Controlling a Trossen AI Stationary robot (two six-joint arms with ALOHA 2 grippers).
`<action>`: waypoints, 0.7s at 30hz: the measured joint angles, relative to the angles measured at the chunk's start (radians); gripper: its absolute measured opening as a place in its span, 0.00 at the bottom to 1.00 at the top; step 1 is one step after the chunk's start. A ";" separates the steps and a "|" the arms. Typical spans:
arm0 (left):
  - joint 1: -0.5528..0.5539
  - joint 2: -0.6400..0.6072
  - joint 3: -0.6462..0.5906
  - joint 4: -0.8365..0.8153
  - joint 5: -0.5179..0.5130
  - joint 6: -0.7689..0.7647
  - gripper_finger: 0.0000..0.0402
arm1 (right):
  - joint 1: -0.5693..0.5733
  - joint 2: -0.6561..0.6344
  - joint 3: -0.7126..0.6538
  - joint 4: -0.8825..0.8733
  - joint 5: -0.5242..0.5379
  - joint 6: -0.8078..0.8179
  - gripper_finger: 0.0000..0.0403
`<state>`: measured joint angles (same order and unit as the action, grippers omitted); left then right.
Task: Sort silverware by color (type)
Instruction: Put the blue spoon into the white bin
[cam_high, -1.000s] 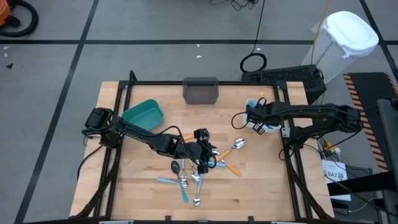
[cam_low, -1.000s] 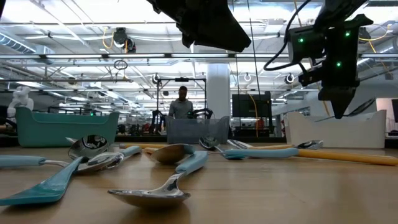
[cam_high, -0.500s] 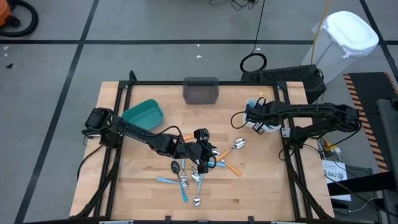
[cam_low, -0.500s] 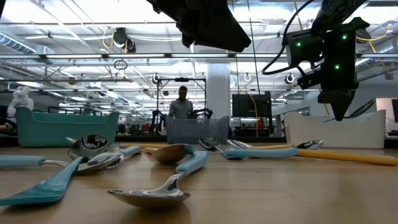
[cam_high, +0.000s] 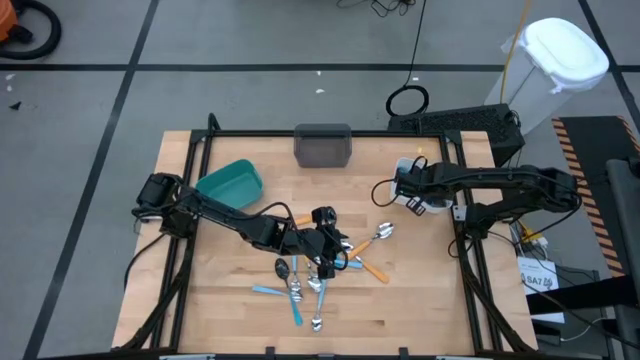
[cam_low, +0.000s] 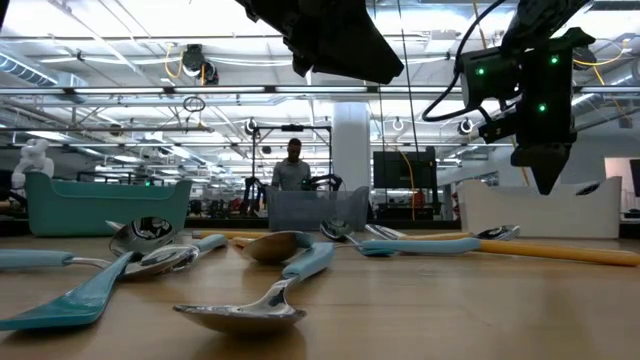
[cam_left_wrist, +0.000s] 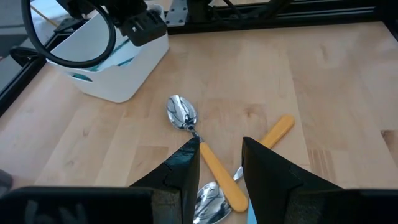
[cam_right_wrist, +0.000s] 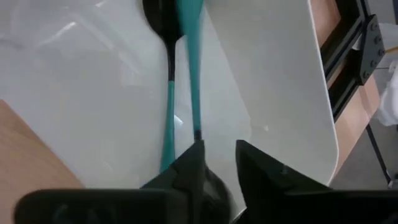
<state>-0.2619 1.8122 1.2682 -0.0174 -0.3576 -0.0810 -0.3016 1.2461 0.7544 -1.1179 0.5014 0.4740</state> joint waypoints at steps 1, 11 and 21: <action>0.000 0.000 0.000 0.000 0.000 0.000 0.30 | 0.000 0.000 0.000 0.000 0.002 0.000 0.25; 0.000 0.000 0.000 0.000 0.000 0.000 0.30 | 0.081 -0.039 0.058 -0.015 0.022 0.055 0.33; 0.000 0.000 0.000 -0.003 0.000 -0.035 0.30 | 0.349 -0.160 0.105 -0.007 0.022 0.227 0.32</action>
<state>-0.2619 1.8122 1.2682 -0.0202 -0.3573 -0.1156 0.0475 1.0865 0.8597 -1.1247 0.5232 0.7007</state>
